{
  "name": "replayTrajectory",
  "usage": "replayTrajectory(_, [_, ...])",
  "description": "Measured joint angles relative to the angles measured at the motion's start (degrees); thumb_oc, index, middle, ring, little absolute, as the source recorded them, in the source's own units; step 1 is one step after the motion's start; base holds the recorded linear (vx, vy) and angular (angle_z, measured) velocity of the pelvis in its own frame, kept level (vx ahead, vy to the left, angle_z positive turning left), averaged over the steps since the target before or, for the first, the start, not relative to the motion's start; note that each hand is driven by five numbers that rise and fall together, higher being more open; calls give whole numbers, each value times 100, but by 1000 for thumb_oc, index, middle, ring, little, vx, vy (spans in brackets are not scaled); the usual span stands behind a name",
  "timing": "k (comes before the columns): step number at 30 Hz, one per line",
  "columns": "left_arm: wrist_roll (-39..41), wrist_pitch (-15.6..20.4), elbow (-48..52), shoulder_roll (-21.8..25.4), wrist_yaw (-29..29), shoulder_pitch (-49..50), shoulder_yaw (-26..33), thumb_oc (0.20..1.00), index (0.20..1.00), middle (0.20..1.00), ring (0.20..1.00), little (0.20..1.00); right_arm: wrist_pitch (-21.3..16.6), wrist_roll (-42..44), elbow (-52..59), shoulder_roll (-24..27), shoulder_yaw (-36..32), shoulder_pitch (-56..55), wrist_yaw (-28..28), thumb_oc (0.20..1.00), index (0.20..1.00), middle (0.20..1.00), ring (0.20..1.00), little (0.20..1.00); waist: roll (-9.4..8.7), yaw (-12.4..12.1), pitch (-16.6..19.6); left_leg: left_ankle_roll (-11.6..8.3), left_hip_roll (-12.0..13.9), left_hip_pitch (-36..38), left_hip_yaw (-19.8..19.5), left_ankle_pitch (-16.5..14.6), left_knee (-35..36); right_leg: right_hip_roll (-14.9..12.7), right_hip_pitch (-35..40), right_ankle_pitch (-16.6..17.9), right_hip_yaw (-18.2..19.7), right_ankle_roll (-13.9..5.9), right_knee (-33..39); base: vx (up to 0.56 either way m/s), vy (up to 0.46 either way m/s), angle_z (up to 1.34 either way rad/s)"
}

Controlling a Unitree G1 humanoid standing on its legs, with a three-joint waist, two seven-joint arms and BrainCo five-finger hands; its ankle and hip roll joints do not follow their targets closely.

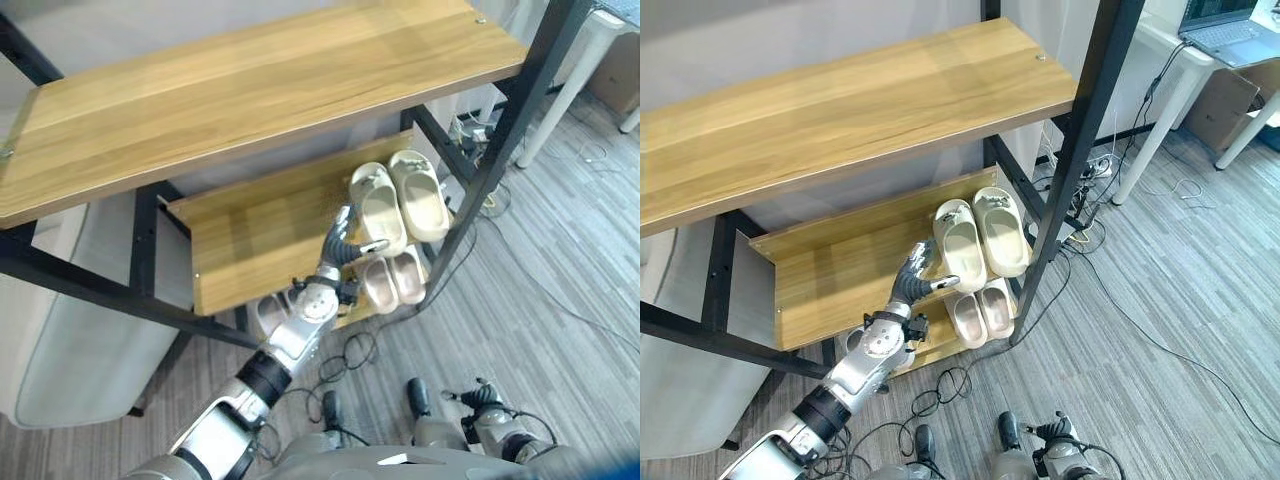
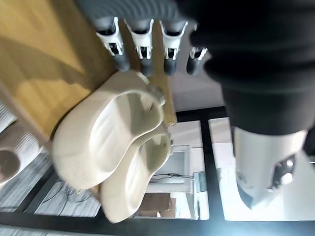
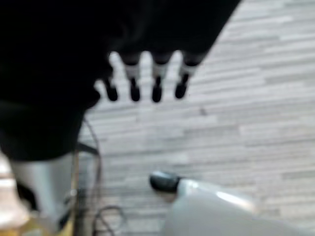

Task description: Arrange the slippers neatly on the shoe rack.

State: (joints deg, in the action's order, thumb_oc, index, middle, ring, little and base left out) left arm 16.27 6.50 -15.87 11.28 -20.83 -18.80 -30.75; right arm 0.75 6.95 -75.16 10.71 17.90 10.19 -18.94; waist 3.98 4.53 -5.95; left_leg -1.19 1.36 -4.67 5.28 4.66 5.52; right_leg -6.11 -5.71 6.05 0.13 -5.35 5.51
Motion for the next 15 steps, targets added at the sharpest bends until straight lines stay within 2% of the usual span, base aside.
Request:
replayTrajectory(7, [-214, -10, 173, 230, 295, 402, 250, 1000, 1000, 1000, 1000, 1000, 1, -55, 23, -31, -172, -164, 128, 1000, 1000, 1000, 1000, 1000, -92, -208, 96, -15, 3, 81, -121, -6, 0, 0, 138, -63, -112, 6, 0, 17, -5, 9])
replayTrajectory(15, [-432, -95, 562, 822, 727, 1086, 641, 1000, 1000, 1000, 1000, 1000, 4, -168, 107, -115, -200, -347, 309, 1000, 1000, 1000, 1000, 1000, -278, -248, 298, -32, 10, 256, -248, -27, 3, -10, 379, -112, -251, 26, 2, 12, -1, 7])
